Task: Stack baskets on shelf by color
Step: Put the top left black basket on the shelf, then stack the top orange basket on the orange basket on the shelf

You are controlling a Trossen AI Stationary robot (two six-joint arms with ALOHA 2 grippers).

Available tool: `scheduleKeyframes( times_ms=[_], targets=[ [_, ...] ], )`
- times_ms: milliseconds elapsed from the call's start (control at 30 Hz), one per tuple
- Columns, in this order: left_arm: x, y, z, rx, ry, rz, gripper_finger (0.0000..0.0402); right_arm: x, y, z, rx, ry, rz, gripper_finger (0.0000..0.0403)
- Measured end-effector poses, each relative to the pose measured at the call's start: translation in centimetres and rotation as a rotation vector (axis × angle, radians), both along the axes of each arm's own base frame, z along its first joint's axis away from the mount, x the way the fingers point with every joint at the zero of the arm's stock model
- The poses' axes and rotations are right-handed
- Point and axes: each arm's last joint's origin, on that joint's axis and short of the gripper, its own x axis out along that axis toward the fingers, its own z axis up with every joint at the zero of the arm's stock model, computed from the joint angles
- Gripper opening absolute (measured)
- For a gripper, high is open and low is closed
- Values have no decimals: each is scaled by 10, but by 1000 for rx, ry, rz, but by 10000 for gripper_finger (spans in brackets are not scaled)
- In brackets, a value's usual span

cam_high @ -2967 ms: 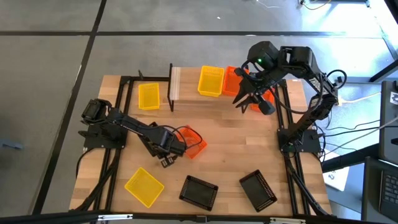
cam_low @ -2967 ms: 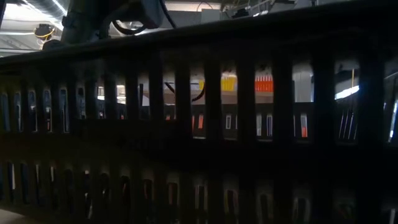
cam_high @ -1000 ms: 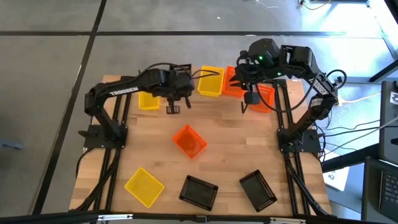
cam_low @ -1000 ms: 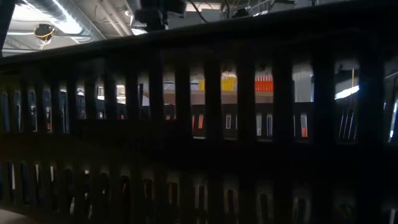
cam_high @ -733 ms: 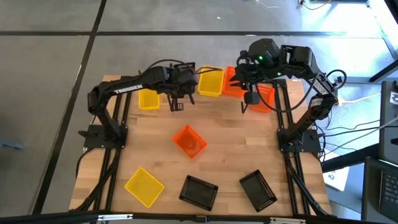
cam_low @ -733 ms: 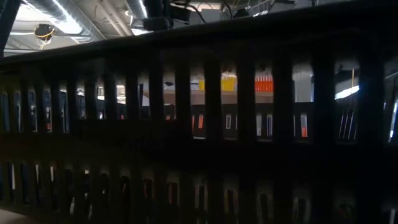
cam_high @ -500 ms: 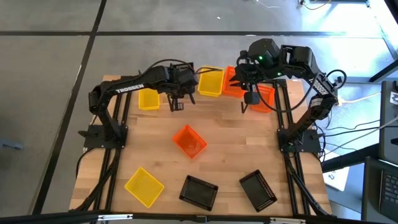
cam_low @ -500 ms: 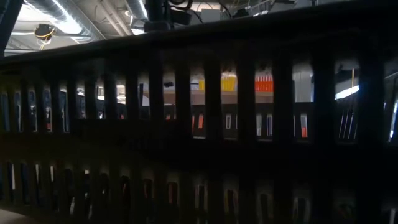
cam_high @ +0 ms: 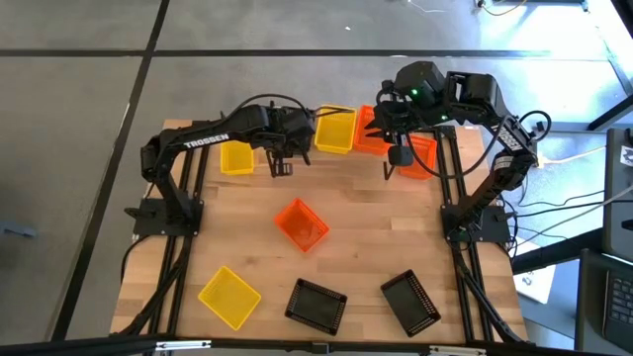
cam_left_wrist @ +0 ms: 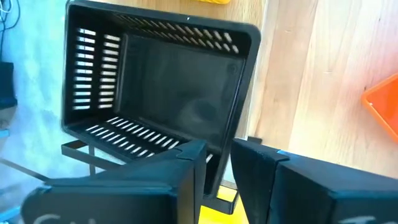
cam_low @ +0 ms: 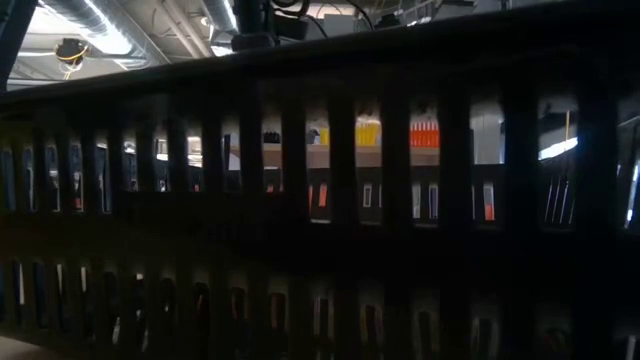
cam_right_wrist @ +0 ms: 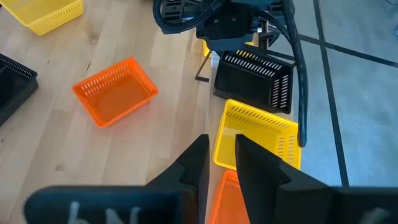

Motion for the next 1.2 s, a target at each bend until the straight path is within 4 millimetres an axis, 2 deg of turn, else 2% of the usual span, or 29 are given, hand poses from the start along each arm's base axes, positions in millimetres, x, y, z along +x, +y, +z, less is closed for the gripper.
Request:
scheduleKeyframes(
  times_ms=[167, 367, 567, 733, 933, 1200],
  targets=[
    [1, -3, 0, 1, -5, -6, 77, 0, 0, 0, 0, 1, 0, 74],
    [-2, -8, 7, -25, -85, 90, 78, -10, 3, 5, -5, -12, -1, 74],
    [-18, -24, 31, -8, -179, 71, 78, -33, 7, 13, 5, -16, -18, 74],
    [-31, -38, 50, -8, -281, 86, 78, -46, 4, 11, 82, 4, -146, 74],
    [-43, -58, 65, -39, -379, 94, 78, -66, 12, -8, 203, 70, -130, 74],
    [-47, -77, 70, -56, -404, 40, 78, -99, 19, -59, 307, 211, -425, 74]
  ],
)
